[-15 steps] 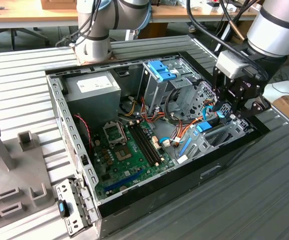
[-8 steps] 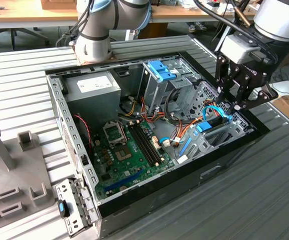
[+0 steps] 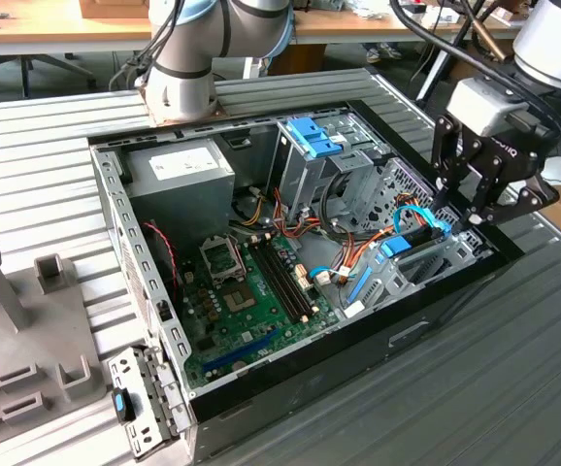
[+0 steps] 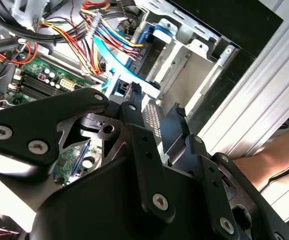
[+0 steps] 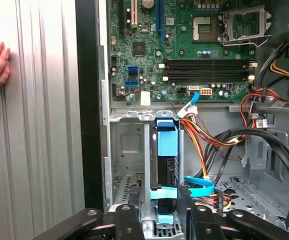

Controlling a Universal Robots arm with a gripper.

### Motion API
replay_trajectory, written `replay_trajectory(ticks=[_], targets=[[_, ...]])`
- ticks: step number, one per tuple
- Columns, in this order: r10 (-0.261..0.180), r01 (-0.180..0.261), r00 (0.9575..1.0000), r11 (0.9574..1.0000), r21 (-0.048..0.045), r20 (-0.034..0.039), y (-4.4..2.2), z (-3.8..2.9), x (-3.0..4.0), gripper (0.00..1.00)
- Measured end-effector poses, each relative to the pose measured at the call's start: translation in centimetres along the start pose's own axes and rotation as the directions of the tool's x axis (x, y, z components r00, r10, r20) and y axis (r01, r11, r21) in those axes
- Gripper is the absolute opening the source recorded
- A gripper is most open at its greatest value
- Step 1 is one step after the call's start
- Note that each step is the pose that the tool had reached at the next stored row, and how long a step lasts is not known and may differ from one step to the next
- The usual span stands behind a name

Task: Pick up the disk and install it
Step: 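Insert the first disk wire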

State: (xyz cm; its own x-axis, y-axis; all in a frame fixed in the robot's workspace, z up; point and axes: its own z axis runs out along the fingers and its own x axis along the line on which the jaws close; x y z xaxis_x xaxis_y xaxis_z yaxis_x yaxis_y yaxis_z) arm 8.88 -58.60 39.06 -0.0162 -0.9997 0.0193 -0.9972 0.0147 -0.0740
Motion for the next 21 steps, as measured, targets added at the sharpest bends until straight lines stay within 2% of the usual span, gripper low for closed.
replay_trajectory(ticks=[4,7,9,12,21], targets=[[0.001,-0.001,1.0,1.0,0.0,-0.0002,-0.14,0.85,0.71,0.42],[0.002,-0.002,1.0,1.0,-0.0001,-0.0003,-0.11,1.45,0.92,0.42],[0.002,-0.002,1.0,1.0,-0.0001,0.001,-0.11,1.45,0.91,0.42],[0.003,-0.003,1.0,1.0,-0.0002,0.009,-0.11,1.58,0.73,0.42],[0.003,-0.003,1.0,1.0,-0.0002,0.0091,-0.1,1.57,0.69,0.42]])
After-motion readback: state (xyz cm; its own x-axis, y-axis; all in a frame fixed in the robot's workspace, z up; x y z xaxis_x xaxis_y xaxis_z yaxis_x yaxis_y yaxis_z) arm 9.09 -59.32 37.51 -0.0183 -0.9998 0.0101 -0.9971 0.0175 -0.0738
